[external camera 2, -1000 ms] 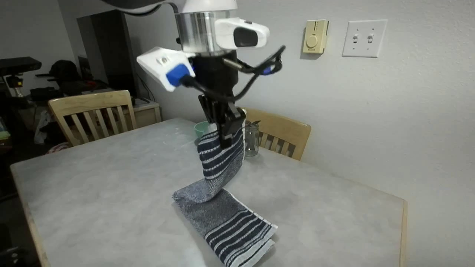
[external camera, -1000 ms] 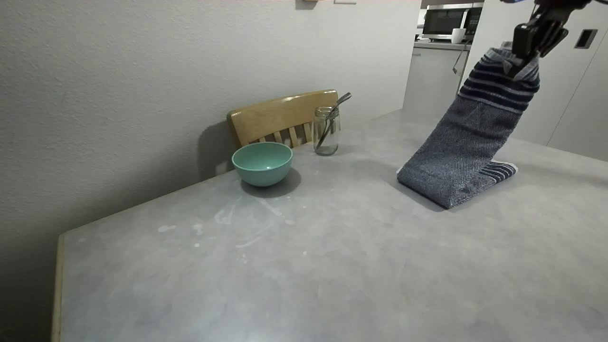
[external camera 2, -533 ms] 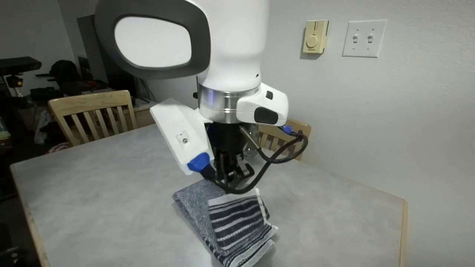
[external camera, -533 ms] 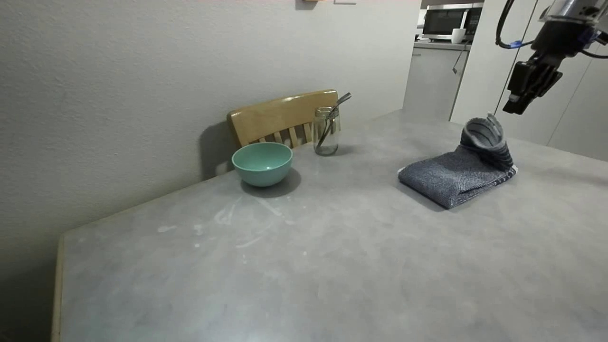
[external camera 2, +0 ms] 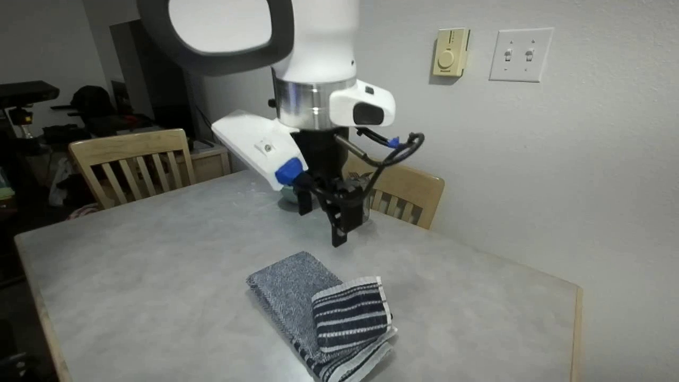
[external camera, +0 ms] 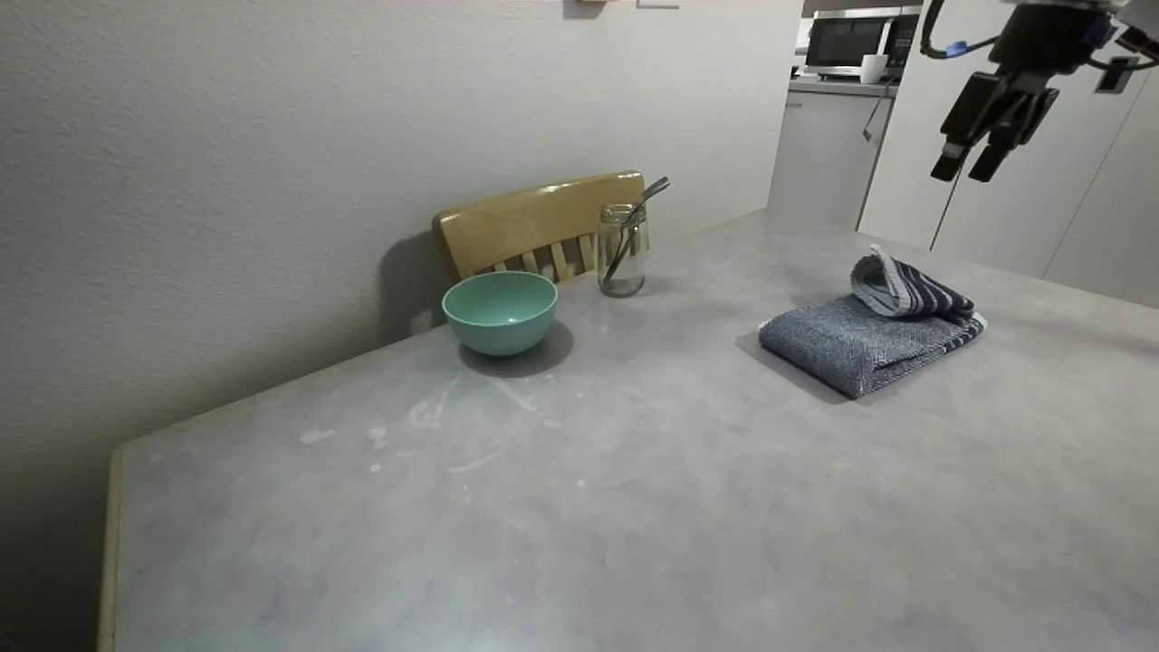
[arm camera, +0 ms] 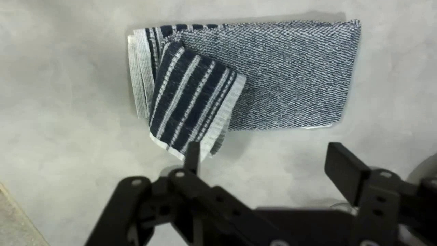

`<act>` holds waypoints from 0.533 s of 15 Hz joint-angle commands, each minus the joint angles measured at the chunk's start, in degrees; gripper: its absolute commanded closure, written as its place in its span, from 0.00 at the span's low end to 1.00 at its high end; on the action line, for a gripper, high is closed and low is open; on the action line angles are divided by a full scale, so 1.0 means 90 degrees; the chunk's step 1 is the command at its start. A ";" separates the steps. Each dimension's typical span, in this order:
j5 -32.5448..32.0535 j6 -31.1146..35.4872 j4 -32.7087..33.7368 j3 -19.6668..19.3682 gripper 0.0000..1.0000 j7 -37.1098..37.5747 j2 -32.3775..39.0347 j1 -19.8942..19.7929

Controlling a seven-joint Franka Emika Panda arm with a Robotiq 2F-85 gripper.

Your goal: Fold the grey towel in half

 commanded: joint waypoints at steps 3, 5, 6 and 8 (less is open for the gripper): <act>-0.0259 0.0056 -0.0070 0.0329 0.29 0.0984 -0.0218 0.0416; 0.0003 0.0089 -0.0113 0.0352 0.44 0.1319 -0.0090 0.0451; 0.0099 0.0133 -0.0156 0.0344 0.49 0.1481 -0.0010 0.0441; 0.0282 0.0193 -0.0224 0.0298 0.63 0.1723 0.0179 0.0377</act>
